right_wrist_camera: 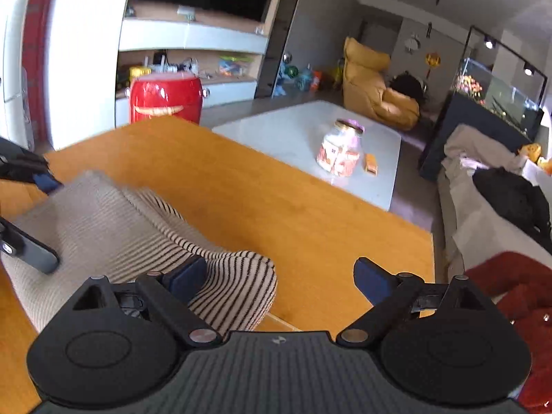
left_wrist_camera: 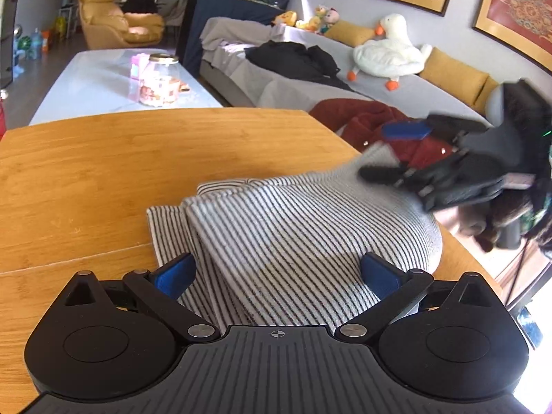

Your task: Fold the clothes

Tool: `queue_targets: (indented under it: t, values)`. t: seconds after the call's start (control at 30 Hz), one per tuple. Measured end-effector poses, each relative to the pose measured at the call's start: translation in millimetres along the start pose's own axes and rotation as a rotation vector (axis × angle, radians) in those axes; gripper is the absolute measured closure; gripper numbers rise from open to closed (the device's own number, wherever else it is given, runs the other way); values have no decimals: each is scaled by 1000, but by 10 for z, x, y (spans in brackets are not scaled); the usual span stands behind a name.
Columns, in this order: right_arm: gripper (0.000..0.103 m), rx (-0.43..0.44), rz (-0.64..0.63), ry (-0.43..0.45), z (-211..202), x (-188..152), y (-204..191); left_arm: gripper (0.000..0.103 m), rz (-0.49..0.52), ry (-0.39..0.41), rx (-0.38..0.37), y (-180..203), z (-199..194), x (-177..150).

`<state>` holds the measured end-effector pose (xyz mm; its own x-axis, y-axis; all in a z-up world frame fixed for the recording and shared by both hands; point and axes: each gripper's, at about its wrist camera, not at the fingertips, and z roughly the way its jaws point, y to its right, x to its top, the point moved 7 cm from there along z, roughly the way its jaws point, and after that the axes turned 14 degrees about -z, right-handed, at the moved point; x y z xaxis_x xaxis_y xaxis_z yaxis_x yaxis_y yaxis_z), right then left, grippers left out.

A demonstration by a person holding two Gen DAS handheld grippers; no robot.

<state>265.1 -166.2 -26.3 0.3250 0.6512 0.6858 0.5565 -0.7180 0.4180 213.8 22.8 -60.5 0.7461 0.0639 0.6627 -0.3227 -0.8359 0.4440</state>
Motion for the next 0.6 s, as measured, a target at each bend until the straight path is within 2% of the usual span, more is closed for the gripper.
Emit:
queue_targets:
  t: [0.17,0.27,0.37,0.43,0.53,0.6]
  values:
    - [10,3,73,-15,159,-12,31,0,133,80,87,167,-238,112]
    - [10,-18,60,-4,87,-21,16,0,218,125,61,328,-347,265]
    - [10,-10,109,17,-172,-33,65,0,217,72,12,353,-152,358]
    - [10,23,179,32,-398,-84,98,0,209,32,40,264,64,353]
    - [9,117,312,16,-693,-280,35,0,143,12,47,80,269,349]
    - [9,188,400,-3,-854,-425,-40,0,85,0,21,-3,322,358]
